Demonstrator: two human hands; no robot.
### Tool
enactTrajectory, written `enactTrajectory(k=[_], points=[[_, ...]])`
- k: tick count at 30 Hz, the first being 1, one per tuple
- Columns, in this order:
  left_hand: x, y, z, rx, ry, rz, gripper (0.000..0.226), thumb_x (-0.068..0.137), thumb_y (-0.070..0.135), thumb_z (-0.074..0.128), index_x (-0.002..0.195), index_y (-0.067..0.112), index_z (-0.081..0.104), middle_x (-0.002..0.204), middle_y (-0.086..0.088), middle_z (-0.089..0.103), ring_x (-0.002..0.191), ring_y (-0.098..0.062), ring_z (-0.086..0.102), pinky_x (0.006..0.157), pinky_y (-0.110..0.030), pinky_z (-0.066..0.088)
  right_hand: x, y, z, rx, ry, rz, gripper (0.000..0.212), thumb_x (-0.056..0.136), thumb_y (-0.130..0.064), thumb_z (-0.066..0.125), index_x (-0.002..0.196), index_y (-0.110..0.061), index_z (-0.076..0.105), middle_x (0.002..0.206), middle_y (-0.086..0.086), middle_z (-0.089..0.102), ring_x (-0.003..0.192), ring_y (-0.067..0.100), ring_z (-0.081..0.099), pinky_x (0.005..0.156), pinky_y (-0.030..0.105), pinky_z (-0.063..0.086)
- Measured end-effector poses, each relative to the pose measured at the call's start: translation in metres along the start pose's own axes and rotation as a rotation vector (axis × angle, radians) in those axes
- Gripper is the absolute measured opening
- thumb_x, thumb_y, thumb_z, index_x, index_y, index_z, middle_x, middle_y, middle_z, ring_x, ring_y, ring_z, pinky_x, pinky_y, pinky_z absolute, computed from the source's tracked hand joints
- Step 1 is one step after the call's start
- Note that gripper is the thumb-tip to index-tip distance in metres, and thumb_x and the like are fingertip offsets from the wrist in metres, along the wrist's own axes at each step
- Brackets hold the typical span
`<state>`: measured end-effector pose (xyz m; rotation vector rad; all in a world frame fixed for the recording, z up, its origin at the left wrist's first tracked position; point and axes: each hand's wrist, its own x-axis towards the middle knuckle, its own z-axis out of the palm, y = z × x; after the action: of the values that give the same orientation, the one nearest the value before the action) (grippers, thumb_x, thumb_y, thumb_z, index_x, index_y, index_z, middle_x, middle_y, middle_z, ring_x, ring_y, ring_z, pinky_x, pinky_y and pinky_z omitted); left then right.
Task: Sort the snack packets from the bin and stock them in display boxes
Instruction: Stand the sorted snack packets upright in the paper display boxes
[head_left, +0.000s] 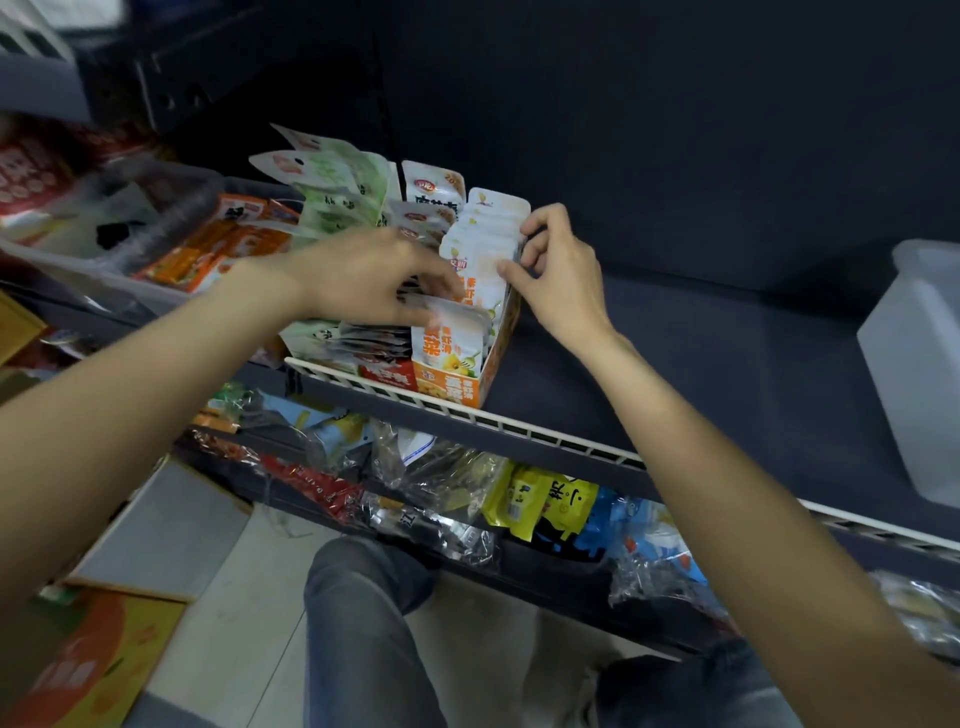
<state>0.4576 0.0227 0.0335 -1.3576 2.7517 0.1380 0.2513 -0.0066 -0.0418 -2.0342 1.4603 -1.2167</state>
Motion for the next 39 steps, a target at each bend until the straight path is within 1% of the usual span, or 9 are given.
enactTrajectory(k=[4,7,11,15,21,28,32,35,39], points=[[0.021,0.003,0.024,0.182,0.269,-0.155,0.039,0.086,0.035,0.064,0.122,0.02,0.059,0.116,-0.008,0.064,0.106,-0.03,0.059,0.084,-0.045,0.05,-0.018,-0.003,-0.003,0.174,0.016,0.074,0.016,0.091,-0.029,0.06,0.101,-0.019,0.051,0.081,-0.012,0.058,0.071,0.001,0.055,0.071,0.029,0.05],[0.036,0.01,0.035,0.22,0.423,-0.253,0.054,0.08,0.035,0.07,0.126,0.016,0.05,0.123,-0.011,0.053,0.115,-0.032,0.048,0.096,-0.042,0.035,-0.026,-0.001,-0.002,0.153,0.007,0.077,0.016,0.092,-0.027,0.058,0.105,-0.018,0.054,0.093,-0.01,0.06,0.078,0.002,0.057,0.076,0.03,0.052],[0.032,0.021,0.039,0.158,0.544,-0.309,0.066,0.077,0.035,0.07,0.133,0.013,0.043,0.127,-0.013,0.046,0.116,-0.032,0.046,0.094,-0.041,0.036,-0.025,0.004,-0.001,0.069,-0.002,0.048,0.03,0.088,-0.022,0.064,0.115,-0.017,0.054,0.113,-0.002,0.057,0.088,0.006,0.056,0.08,0.031,0.051],[0.023,0.039,0.053,-0.132,0.558,-0.324,0.074,0.083,0.039,0.066,0.143,0.011,0.032,0.14,-0.013,0.04,0.125,-0.031,0.043,0.096,-0.041,0.04,-0.015,0.005,-0.001,0.093,0.047,0.049,0.037,0.089,-0.017,0.061,0.125,-0.015,0.052,0.122,0.0,0.055,0.097,0.006,0.052,0.081,0.022,0.046],[0.063,0.057,0.06,-0.384,0.633,-0.541,0.084,0.082,0.048,0.064,0.146,0.01,0.024,0.146,-0.014,0.033,0.132,-0.033,0.034,0.105,-0.04,0.032,0.026,0.009,0.002,0.103,0.086,0.095,0.034,0.095,-0.017,0.051,0.129,-0.017,0.054,0.115,0.002,0.066,0.104,0.011,0.06,0.093,0.028,0.047],[0.079,0.058,0.067,-0.229,0.679,-0.638,0.069,0.09,0.045,0.053,0.144,0.009,0.031,0.148,-0.012,0.033,0.127,-0.031,0.04,0.1,-0.038,0.035,0.052,0.007,-0.004,-0.023,-0.069,0.036,0.026,0.09,-0.014,0.053,0.102,-0.028,0.072,0.096,-0.013,0.07,0.089,0.004,0.062,0.083,0.026,0.05],[0.085,0.058,0.073,-0.033,0.611,-0.605,0.068,0.095,0.051,0.042,0.146,0.009,0.029,0.151,-0.011,0.032,0.126,-0.03,0.04,0.1,-0.037,0.033,0.064,0.014,-0.006,-0.174,-0.044,0.036,0.027,0.09,-0.017,0.053,0.105,-0.028,0.072,0.105,-0.006,0.071,0.101,0.014,0.063,0.089,0.03,0.049],[0.091,0.054,0.082,0.008,0.555,-0.589,0.066,0.1,0.048,0.027,0.15,0.007,0.016,0.157,-0.013,0.017,0.142,-0.028,0.021,0.113,-0.039,0.017,0.069,0.017,-0.006,-0.236,-0.116,-0.033,0.028,0.091,-0.017,0.051,0.112,-0.021,0.07,0.117,0.001,0.066,0.111,0.022,0.057,0.098,0.03,0.042],[0.098,0.051,0.089,0.022,0.493,-0.528,0.059,0.102,0.044,0.015,0.151,0.013,0.0,0.16,-0.007,-0.004,0.146,-0.024,-0.008,0.118,-0.042,-0.008,0.056,0.02,-0.01,0.031,-0.142,0.092,0.034,0.095,-0.019,0.052,0.129,-0.019,0.057,0.126,0.002,0.057,0.115,0.011,0.052,0.098,0.017,0.039]])
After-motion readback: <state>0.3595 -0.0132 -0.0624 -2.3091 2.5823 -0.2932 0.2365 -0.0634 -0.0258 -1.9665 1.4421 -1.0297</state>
